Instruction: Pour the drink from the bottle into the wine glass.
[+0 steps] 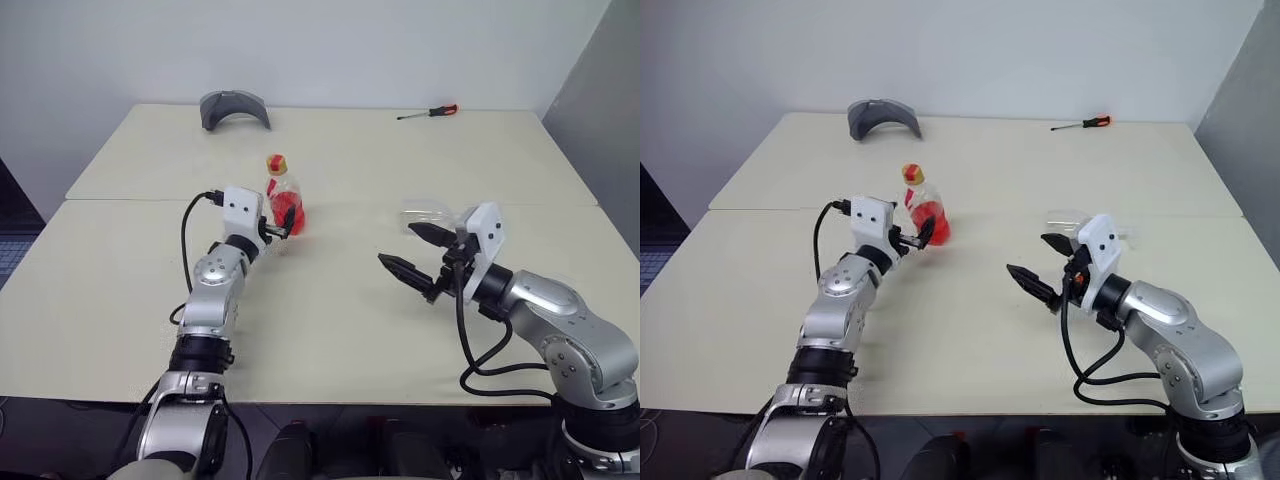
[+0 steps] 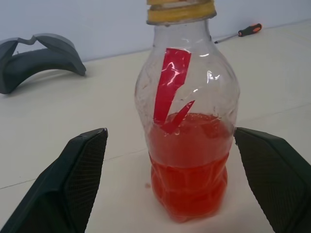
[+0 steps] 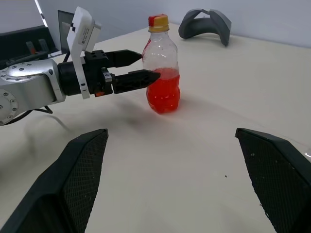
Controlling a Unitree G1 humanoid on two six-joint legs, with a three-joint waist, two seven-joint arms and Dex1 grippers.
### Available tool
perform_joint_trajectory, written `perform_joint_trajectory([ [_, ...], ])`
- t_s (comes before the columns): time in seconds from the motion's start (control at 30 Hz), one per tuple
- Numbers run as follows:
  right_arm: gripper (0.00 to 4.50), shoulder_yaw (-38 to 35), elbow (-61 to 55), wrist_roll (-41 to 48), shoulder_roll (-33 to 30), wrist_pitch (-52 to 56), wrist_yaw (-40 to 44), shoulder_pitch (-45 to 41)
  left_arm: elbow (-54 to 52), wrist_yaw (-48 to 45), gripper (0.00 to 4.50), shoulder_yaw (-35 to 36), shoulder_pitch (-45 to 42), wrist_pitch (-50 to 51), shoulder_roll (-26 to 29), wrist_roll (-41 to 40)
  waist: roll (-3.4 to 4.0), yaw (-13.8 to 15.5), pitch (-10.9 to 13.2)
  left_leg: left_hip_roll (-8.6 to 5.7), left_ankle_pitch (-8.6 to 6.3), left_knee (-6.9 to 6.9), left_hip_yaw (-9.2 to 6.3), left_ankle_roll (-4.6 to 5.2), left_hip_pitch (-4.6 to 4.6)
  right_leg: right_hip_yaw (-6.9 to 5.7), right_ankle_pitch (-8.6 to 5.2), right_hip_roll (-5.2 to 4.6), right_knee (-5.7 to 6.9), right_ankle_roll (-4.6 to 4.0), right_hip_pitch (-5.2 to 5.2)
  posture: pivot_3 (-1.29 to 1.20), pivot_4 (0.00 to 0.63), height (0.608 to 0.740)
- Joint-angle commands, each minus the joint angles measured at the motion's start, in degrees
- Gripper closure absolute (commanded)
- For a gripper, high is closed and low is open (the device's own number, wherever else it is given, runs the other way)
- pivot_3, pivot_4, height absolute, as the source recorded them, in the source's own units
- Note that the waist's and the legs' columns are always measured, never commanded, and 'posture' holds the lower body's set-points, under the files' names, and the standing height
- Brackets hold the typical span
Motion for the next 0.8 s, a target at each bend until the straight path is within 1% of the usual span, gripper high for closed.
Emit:
perform_joint_trajectory([
  [0.03,0.0,-1.85,-2.65,0.87,-0.06,-0.29,-1.31,0.42,4.3,-1.32,0.05,-0.15,-3.9,-4.14,0.0,0.27,0.0,-0.01,0.0,0.0,0.0,0.0,0.0,0.0,-0.01,0.0,0.0,0.0,0.0,0.0,-0.01,0.0,0.15,0.74],
  [0.27,0.0,-1.79,-4.05,1.47,-0.08,0.18,-2.45,1.18,13.45,-3.48,0.05,-0.27,-8.56,-9.14,-0.2,0.57,0.0,-0.05,0.0,0.0,0.0,0.0,0.01,0.0,0.0,0.0,0.0,0.0,0.01,0.0,-0.01,0.0,0.15,0.74],
  [0.5,0.0,-1.52,-4.8,1.3,-0.06,0.54,-3.63,1.5,25.86,-5.27,0.05,-0.41,-13.95,-15.41,-0.73,1.43,0.0,-0.04,0.0,-0.01,0.0,0.02,0.01,0.01,-0.01,-0.01,0.0,0.0,0.01,0.0,-0.02,0.0,0.15,0.74],
  [0.77,0.0,-2.68,-6.17,2.39,-0.59,1.93,-4.63,2.15,34.33,-7.34,0.05,0.46,-18.35,-21.06,-1.06,1.06,-0.01,-0.07,0.0,-0.01,0.0,0.02,0.01,0.01,-0.03,0.0,0.0,0.0,0.01,0.0,-0.03,0.0,0.15,0.74],
  [0.8,0.0,-2.69,-6.27,2.5,-0.62,2.02,-4.76,2.17,34.84,-7.59,0.23,0.9,-18.63,-21.22,-1.34,0.5,-0.01,-0.07,0.0,-0.02,-0.01,0.02,0.02,0.01,-0.03,0.0,0.0,0.0,0.02,0.0,-0.03,0.0,0.15,0.74],
])
